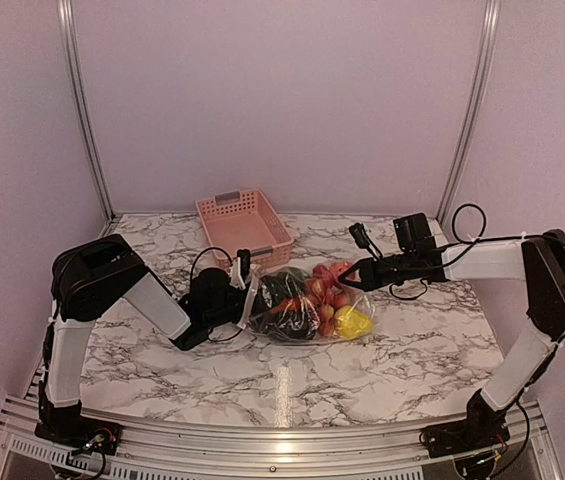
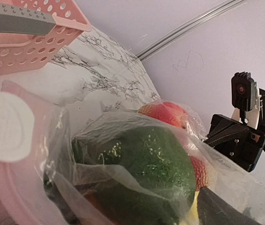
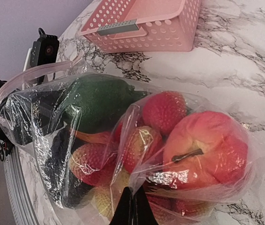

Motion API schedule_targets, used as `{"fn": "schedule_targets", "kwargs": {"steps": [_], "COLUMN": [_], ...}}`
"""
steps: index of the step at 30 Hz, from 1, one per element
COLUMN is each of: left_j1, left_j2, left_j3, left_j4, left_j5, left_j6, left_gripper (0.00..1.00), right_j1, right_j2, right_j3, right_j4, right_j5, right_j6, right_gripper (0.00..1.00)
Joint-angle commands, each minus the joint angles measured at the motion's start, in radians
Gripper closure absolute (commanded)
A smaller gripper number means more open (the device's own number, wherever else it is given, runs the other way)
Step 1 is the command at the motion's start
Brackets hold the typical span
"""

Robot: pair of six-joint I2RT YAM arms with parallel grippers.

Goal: Open the zip-top bag and remove the fake food

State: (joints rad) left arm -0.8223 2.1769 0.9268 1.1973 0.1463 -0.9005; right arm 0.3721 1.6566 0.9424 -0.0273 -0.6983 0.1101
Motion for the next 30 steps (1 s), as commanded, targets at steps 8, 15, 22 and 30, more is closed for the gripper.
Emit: {"fn": "schedule_targets", "kwargs": {"steps": [8, 15, 22, 30], "left_j1": [0.020, 0.025, 0.025, 0.023], "left_j2": [-0.056, -0.073, -0.158, -0.171], "left_j3": [-0.093, -0.118, -0.181, -0.080], "left_j4": [0.137, 0.187, 0.095, -0.176], "left_j5": [-0.027, 0.004, -0.014, 0.035], "left_j6": [-0.009, -0.015, 0.036, 0.122], "left_gripper": [0.45, 0.61, 0.48, 0.28], "right_j1": [-0.033, -0.058, -0.077, -0.076], "right_j2": [-0.026, -0.034, -0.044, -0.023], "right_j3": [-0.021, -0.036, -0.053, -0.044], "right_j4": [0.056, 0.064, 0.096, 0.098], "right_j5": [0.011, 0.021, 0.024, -0.004], "right_j6": [0.022, 0.035, 0.059, 0.056], "right_gripper": [1.00, 1.00, 1.00, 1.00]}}
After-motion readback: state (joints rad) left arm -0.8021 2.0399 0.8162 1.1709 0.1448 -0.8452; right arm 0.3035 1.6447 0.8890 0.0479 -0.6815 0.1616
